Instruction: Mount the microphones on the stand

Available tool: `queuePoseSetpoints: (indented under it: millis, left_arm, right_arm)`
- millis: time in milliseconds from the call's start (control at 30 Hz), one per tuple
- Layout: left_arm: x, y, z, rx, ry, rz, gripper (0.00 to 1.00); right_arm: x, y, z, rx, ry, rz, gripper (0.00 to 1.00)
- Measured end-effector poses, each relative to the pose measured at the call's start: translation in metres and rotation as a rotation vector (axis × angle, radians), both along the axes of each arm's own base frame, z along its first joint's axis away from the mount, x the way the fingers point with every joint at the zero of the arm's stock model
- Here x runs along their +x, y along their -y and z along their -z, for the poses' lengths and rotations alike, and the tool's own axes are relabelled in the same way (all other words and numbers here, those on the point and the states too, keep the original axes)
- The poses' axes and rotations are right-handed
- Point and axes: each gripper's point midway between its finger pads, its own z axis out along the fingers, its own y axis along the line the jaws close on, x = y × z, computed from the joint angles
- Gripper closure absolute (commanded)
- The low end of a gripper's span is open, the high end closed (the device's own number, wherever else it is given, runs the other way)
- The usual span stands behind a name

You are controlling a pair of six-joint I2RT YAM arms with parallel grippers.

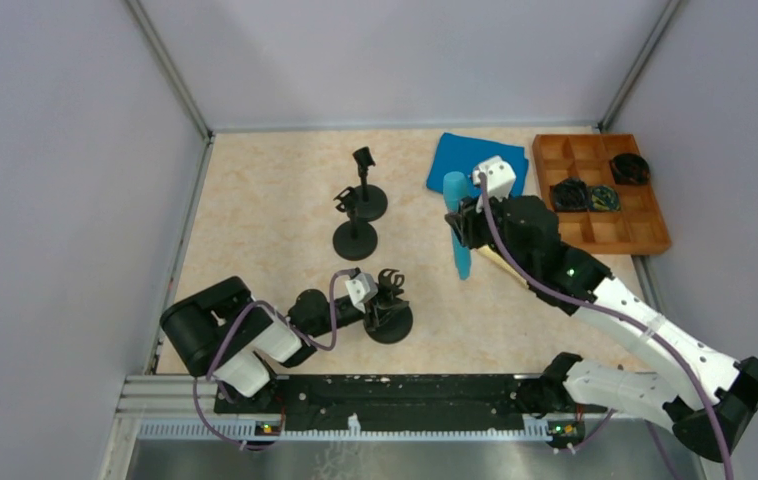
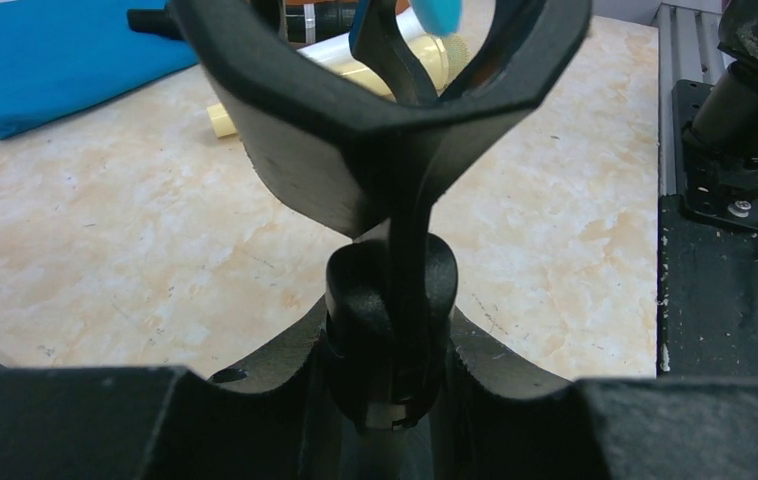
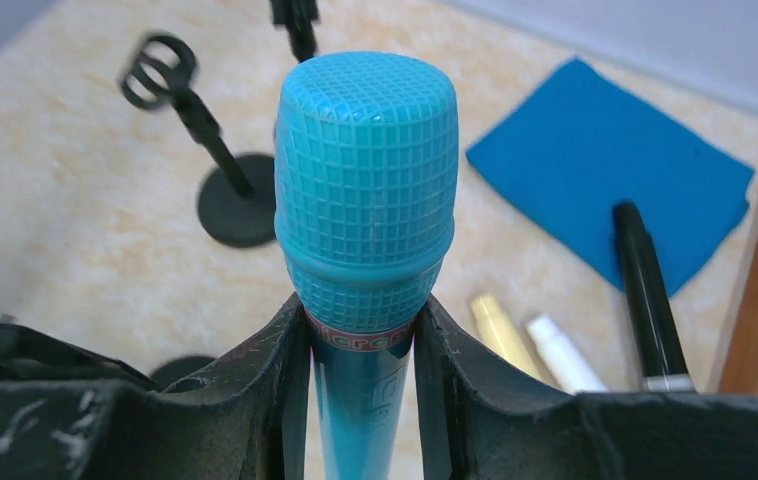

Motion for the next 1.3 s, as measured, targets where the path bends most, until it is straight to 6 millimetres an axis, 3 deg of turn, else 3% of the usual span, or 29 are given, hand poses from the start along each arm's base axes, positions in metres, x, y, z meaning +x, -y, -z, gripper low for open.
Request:
queuePoseSetpoints:
  millis: [100,233,533,900,1067,1300]
  left_arm:
    - [-0.001,0.001,0.0,-0.002,-0.002,0.008,1.0]
    - [-0.003,0.001,0.001,-0.006,-0.002,0.016,1.0]
    - [-0.005,0.001,0.004,-0.01,-0.013,0.031,1.0]
    - [-0.006,0.001,0.004,-0.011,-0.019,0.038,1.0]
    - [-0.006,0.001,0.004,-0.011,-0.019,0.038,1.0]
    - [-0.006,0.001,0.004,-0.011,-0.02,0.041,1.0]
  right_arm:
    - [0.0,-0.015,-0.035,0.09,0.111,-0.077,1.0]
    - [0.0,-0.028,-0.052,0.15,0.189,-0.137,1.0]
    - [-0.009,-0.055,-0.042,0.17,0.314,-0.316,1.0]
    - [-0.018,-0.075,-0.055,0.123,0.412,-0.447,1.0]
    - [-0.036,-0.097,-0.053,0.09,0.452,-0.531,1.0]
    - [-0.05,-0.108,-0.065,0.117,0.535,-0.6,1.0]
